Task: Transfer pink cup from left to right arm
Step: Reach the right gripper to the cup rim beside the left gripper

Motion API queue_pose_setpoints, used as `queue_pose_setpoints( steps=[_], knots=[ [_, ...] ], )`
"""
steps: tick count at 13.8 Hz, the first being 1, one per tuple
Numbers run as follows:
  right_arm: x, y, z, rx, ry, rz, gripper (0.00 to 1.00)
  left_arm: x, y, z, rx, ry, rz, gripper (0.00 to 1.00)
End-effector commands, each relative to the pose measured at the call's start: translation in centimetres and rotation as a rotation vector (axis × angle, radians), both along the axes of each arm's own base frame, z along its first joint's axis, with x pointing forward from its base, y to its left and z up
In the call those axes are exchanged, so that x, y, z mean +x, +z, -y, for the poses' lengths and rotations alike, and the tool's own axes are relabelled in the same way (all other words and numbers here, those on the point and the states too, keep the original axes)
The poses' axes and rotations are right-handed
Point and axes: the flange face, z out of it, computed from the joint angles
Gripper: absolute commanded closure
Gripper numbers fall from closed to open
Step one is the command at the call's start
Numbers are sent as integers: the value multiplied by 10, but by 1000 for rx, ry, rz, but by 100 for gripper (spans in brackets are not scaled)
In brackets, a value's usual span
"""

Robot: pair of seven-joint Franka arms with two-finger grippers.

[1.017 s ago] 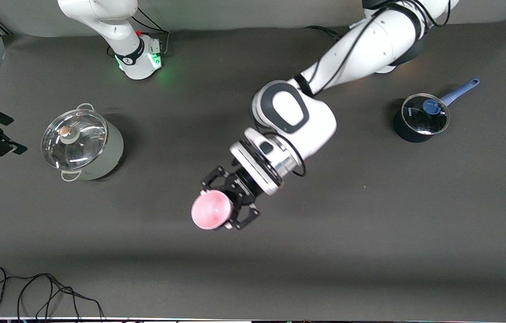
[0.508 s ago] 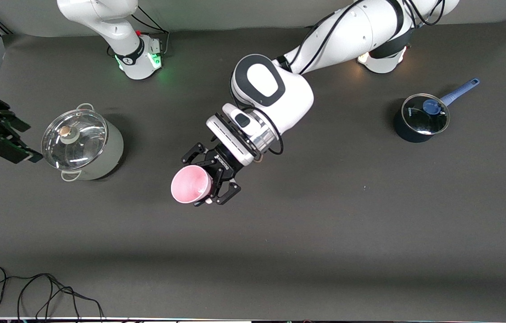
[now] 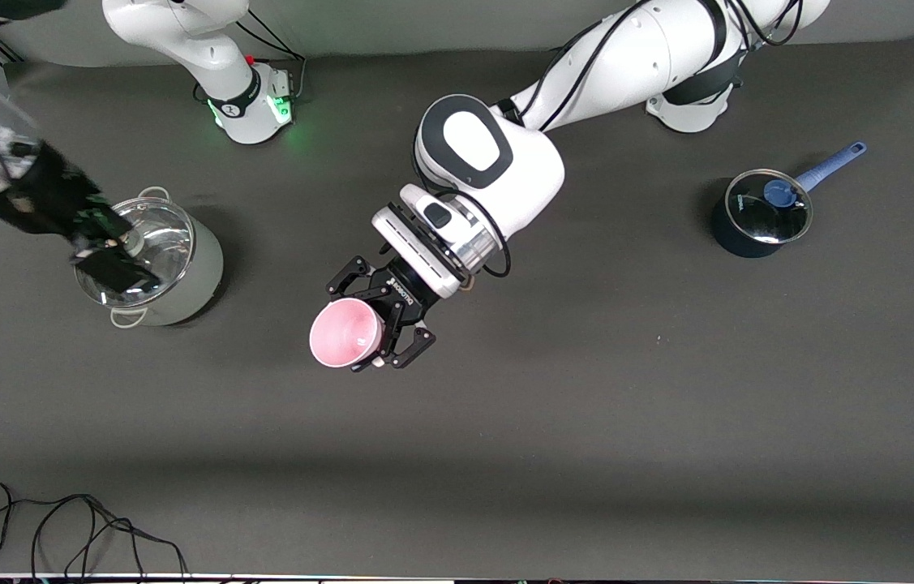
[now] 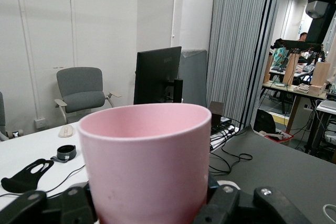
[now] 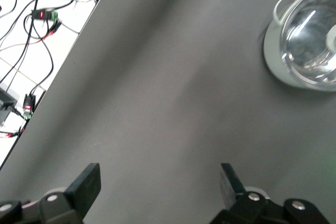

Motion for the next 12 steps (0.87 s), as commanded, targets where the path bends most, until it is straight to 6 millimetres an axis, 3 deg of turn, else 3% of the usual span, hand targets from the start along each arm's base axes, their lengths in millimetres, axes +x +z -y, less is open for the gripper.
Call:
queue_pose_setpoints(
  steps=[1, 5, 6, 8, 12],
  knots=[
    [-8, 6, -41, -8, -15, 7, 0, -10, 9, 7, 1, 12, 11, 100],
    [2, 1, -75, 3, -51, 34, 0, -9, 7, 6, 10, 16, 17, 100],
    [-1, -7, -97, -25, -22, 39, 0, -8, 7, 6, 11, 16, 18, 100],
    [-6, -20, -123, -68, -13, 42, 0, -8, 7, 6, 11, 17, 18, 100],
    [1, -15, -134, -21, -47, 113, 0, -8, 7, 6, 12, 16, 17, 100]
  ],
)
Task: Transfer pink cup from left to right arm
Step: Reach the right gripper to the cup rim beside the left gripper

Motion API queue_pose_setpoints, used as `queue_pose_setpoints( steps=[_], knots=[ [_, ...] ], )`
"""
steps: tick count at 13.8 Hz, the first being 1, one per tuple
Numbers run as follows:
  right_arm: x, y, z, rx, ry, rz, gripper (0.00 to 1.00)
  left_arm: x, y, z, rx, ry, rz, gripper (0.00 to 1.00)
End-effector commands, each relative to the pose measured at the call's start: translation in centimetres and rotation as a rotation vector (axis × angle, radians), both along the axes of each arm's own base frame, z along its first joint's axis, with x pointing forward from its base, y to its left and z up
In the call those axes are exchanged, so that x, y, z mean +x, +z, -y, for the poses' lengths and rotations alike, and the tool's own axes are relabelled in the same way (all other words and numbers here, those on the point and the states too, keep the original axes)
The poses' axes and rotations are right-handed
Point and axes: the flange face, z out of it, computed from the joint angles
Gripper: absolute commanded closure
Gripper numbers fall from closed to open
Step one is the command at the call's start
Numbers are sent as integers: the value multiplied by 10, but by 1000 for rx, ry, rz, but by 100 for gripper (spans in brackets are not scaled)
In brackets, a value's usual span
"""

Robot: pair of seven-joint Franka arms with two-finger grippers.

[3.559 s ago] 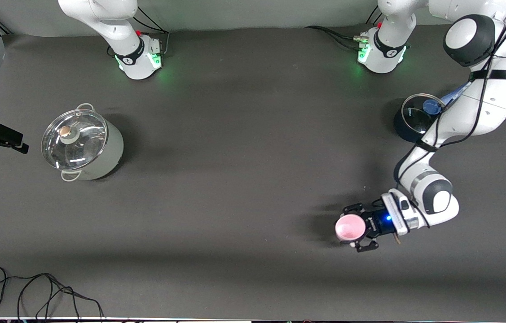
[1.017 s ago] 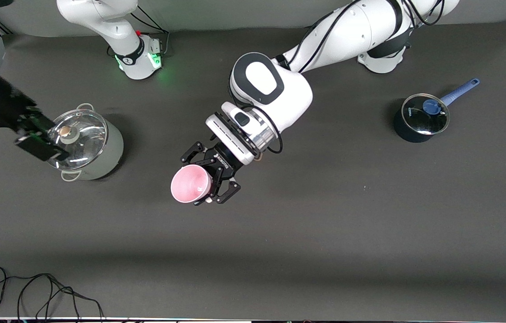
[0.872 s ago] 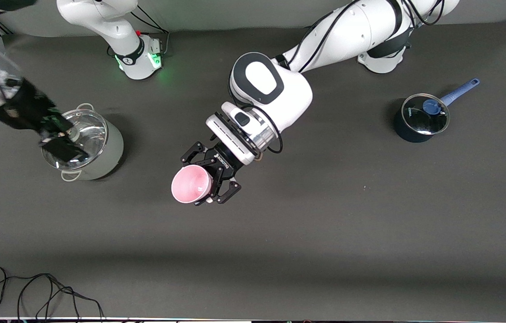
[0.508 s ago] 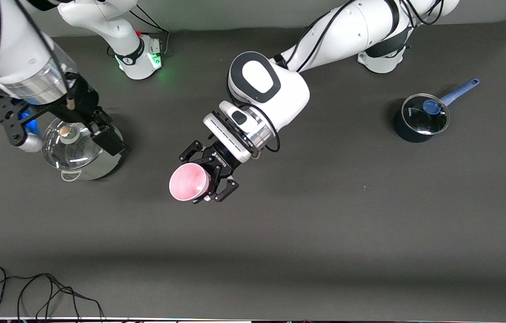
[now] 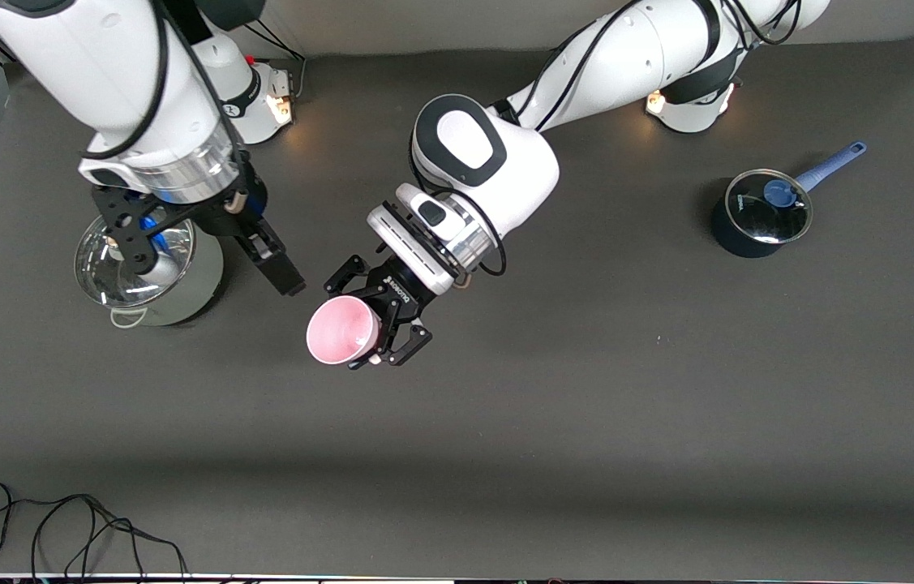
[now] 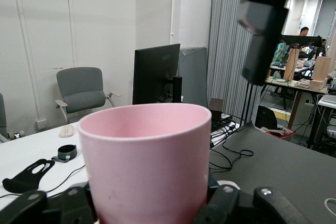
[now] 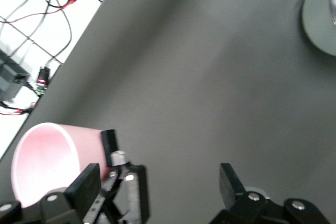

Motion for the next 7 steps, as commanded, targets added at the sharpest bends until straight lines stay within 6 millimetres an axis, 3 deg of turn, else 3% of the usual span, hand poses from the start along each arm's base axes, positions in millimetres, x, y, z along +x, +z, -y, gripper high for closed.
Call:
queue_pose_setpoints(
  steps=[1, 4, 7],
  knots=[
    [6, 14, -2, 26, -44, 66, 0, -4, 10, 1, -7, 18, 6, 100],
    [16, 9, -11, 67, -70, 116, 0, -3, 9, 0, -2, 23, 9, 100],
    [20, -8, -24, 68, -53, 94, 0, -6, 7, 4, 5, 18, 12, 100]
  ],
)
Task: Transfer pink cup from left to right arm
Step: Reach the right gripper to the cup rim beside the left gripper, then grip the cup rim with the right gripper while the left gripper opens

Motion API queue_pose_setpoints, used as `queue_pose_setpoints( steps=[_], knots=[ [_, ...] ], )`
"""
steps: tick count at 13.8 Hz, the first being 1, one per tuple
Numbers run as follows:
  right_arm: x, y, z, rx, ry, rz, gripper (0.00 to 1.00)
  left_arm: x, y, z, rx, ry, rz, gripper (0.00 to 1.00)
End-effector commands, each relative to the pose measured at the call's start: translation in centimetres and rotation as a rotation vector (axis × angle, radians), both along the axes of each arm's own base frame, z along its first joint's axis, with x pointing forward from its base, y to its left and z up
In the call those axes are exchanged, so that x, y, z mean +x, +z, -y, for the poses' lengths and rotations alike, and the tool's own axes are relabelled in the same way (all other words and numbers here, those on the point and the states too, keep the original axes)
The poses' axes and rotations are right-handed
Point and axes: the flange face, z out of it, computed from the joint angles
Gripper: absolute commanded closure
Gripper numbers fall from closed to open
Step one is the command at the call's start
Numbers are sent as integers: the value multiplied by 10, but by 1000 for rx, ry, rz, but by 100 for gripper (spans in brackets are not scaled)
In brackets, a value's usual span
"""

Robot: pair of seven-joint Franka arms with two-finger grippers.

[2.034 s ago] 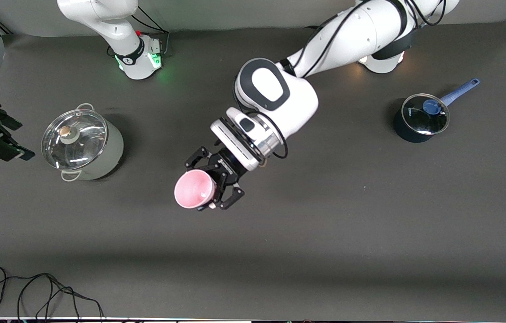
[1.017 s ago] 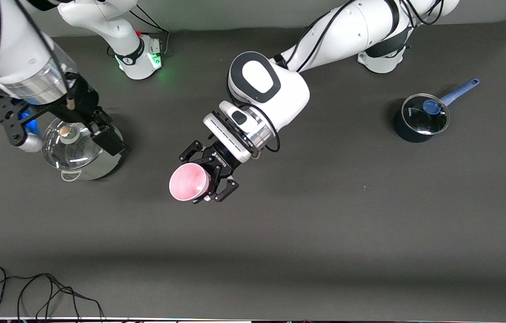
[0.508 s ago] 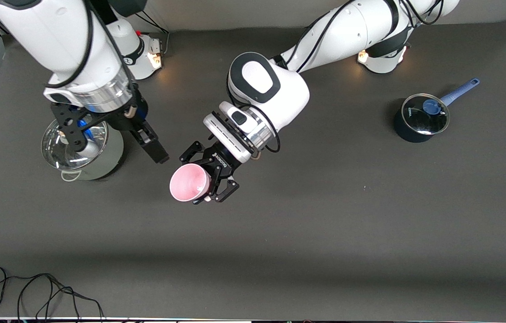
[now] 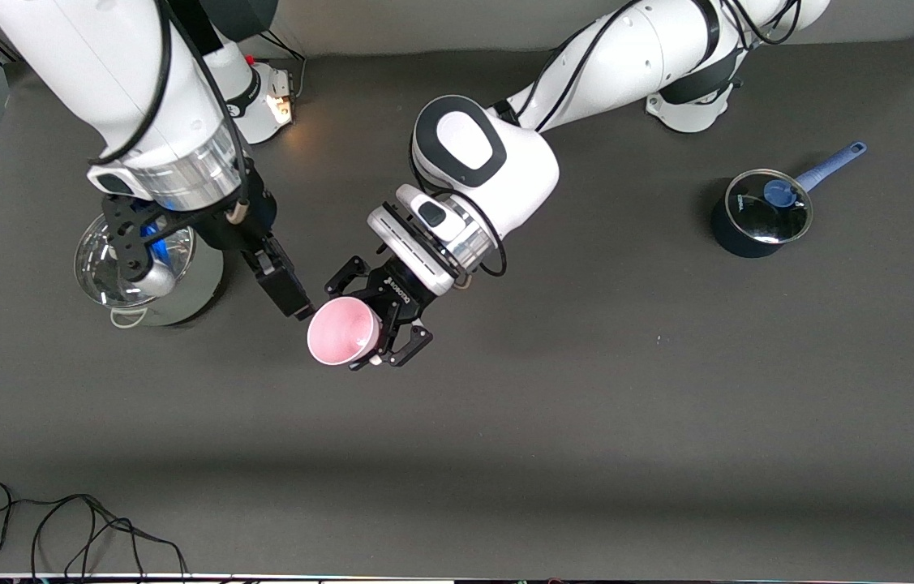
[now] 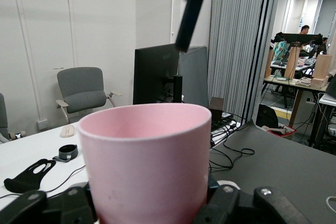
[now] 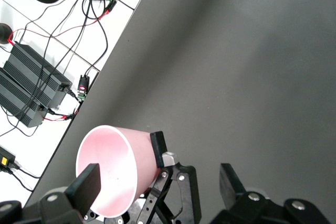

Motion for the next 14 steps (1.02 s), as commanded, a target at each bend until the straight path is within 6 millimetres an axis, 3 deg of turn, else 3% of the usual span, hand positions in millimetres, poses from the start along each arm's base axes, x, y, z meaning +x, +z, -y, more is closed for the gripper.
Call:
queue_pose_setpoints(
  steps=[1, 14],
  knots=[
    [7, -9, -13, 12, -13, 11, 0, -5, 10, 2, -5, 18, 8, 100],
    [19, -30, -16, 10, -7, 0, 5, -5, 8, 3, -2, 18, 7, 100]
  ],
)
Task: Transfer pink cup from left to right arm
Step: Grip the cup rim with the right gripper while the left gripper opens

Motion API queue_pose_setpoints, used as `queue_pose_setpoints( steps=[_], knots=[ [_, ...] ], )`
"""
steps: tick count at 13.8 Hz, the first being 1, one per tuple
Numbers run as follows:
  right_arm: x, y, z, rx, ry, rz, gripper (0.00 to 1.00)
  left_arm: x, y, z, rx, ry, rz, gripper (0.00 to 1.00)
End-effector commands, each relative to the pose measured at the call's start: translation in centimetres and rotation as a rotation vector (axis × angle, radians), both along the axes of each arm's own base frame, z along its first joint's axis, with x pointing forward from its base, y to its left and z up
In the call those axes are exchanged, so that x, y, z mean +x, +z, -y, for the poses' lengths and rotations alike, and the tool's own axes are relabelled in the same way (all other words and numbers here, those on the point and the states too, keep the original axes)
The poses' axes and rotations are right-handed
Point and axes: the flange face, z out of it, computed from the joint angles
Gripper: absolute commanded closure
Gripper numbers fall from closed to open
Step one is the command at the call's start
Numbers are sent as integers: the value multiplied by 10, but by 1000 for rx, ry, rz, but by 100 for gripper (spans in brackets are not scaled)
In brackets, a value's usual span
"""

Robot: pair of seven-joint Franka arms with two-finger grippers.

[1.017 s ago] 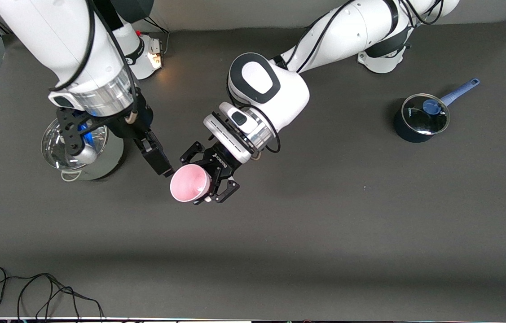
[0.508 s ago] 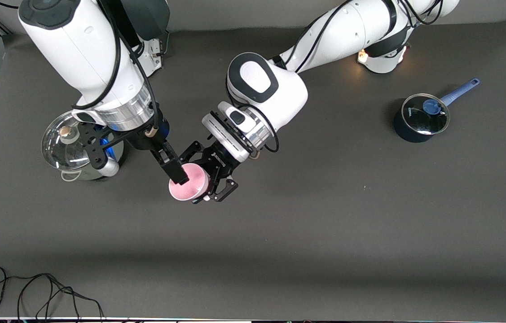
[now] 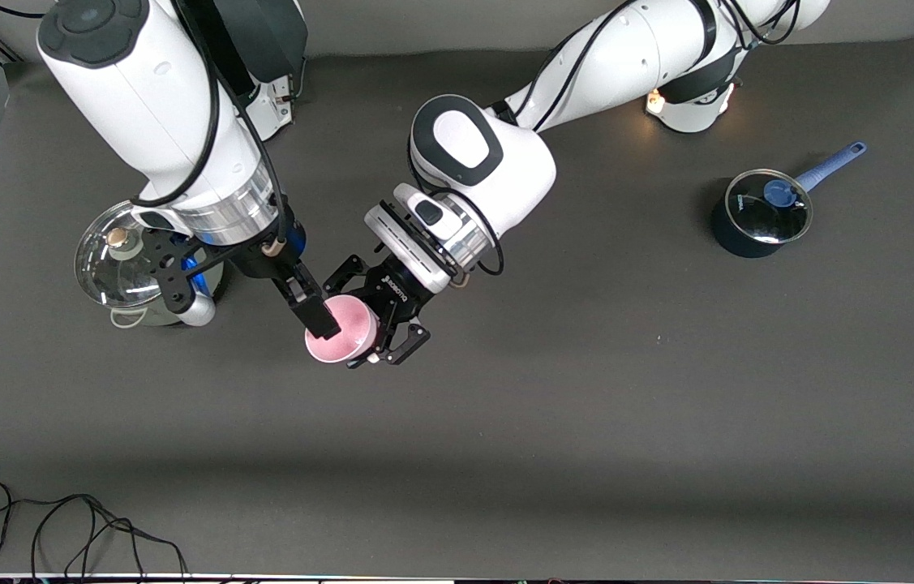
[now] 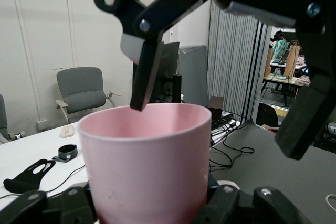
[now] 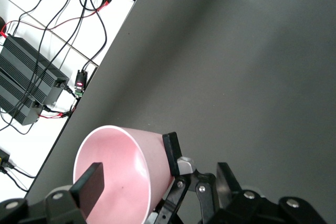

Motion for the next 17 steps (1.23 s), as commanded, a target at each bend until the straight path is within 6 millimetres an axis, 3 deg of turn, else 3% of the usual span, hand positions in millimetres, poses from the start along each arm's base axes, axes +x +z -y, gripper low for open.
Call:
queue_pose_setpoints(
  steps=[1, 3, 7, 9, 14, 17],
  knots=[
    [5, -1, -3, 6, -13, 8, 5, -4, 9, 1, -7, 19, 4, 100],
    [4, -1, -3, 6, -13, 7, 11, -5, 9, 2, -8, 17, 4, 100],
    [4, 0, -3, 6, -14, 7, 53, -3, 9, 0, -7, 21, 6, 100],
    [4, 0, -3, 6, -14, 7, 62, -3, 9, 0, -5, 21, 8, 100],
    [3, -1, -3, 3, -10, 3, 100, -3, 9, 0, -4, 21, 8, 100],
    [3, -1, -3, 2, -7, 4, 100, -3, 9, 0, -4, 20, 8, 100]
  ],
)
